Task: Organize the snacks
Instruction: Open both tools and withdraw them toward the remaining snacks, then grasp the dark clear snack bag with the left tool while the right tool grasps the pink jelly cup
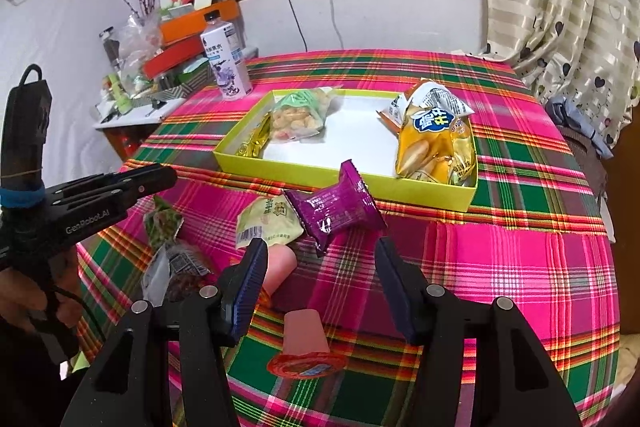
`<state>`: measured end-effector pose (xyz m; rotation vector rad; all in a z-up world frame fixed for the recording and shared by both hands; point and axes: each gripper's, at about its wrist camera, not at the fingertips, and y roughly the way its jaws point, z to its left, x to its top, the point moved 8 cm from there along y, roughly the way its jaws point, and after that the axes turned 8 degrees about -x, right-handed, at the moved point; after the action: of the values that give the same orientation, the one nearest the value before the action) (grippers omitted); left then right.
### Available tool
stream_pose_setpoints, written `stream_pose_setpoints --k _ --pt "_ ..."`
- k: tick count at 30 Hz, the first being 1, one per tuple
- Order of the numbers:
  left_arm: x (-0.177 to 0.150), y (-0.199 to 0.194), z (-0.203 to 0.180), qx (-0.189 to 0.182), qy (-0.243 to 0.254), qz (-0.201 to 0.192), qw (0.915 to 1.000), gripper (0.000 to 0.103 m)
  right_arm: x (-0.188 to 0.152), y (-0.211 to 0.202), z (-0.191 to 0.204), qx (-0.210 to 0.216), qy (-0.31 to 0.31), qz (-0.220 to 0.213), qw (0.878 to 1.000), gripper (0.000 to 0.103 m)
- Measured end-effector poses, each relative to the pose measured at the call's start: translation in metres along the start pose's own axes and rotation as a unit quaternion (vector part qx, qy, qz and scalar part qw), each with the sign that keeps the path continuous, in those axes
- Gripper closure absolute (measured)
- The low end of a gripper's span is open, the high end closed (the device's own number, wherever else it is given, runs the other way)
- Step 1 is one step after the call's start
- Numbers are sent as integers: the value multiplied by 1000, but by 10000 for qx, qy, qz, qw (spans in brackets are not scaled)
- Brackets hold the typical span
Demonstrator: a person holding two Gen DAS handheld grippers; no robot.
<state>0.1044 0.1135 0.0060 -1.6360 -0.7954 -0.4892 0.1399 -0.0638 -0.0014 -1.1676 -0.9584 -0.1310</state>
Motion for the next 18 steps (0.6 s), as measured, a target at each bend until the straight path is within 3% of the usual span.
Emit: stream_pose_setpoints --k 7,11,18 --pt "-7 1 9 -141 -119 64 9998 79 -4 3 -2 -7 43 65 10000 47" --pt "-11 -3 16 -187 -175 25 9997 62 -7 3 -3 -1 51 89 9999 47" --pt "-25 -8 28 -186 -259 101 9994 58 -19 5 -3 20 70 205 9998 47"
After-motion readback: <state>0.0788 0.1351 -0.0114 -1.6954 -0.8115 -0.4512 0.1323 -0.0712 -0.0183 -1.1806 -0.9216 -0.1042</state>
